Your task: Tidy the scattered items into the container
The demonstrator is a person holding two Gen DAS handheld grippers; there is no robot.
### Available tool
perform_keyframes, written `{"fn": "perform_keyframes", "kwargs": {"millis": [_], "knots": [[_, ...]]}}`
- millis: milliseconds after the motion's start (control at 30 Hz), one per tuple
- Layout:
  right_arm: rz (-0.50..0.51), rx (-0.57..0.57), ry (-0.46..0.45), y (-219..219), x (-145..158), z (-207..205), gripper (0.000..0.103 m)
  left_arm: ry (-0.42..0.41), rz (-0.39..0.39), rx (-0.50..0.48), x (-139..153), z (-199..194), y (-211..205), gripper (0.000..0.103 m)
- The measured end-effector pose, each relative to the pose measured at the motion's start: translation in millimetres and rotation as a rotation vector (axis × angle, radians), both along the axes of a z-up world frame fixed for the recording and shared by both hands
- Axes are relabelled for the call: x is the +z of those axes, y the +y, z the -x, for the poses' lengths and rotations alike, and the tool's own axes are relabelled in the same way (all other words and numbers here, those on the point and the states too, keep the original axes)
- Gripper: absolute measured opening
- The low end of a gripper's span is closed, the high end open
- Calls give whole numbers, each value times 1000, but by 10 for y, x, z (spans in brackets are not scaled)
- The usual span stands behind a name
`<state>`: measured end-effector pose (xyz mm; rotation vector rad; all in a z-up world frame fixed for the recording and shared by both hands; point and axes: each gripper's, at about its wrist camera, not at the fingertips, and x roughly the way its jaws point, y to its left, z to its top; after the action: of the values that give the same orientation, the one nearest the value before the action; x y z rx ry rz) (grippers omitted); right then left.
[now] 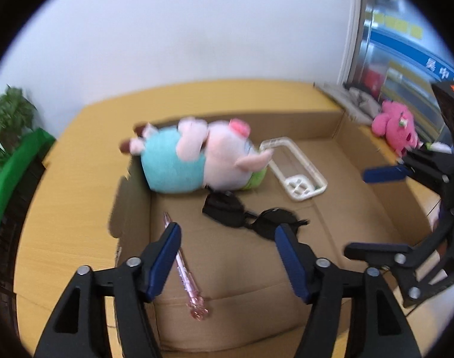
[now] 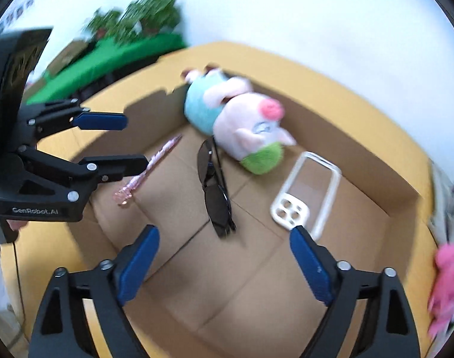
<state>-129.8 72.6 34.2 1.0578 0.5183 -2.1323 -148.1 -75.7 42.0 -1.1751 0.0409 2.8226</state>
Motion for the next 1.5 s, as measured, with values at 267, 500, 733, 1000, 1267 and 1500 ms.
{"fn": "perform_keyframes", "kwargs": {"millis": [267, 500, 733, 1000, 1267, 1500], "knots": [[125, -279, 27, 474, 146, -317, 96, 107, -51, 7, 190, -640, 452, 79], [144, -311, 19, 671, -103, -641, 96, 80, -84, -36, 20, -941, 809, 79], [196, -224, -82, 1027, -544, -987, 96, -70, -156, -130, -379, -993, 1059, 79], [204, -242, -154, 1195, -1035, -1116, 96, -229, -205, -246, -850, -763, 1477, 78], [203, -230, -161, 1061, -1175, -1029, 94, -346, -240, -254, -1174, -521, 1593, 65], [192, -238, -145, 938, -1269, -886, 81, -342, -194, -263, -1176, -514, 1566, 51]]}}
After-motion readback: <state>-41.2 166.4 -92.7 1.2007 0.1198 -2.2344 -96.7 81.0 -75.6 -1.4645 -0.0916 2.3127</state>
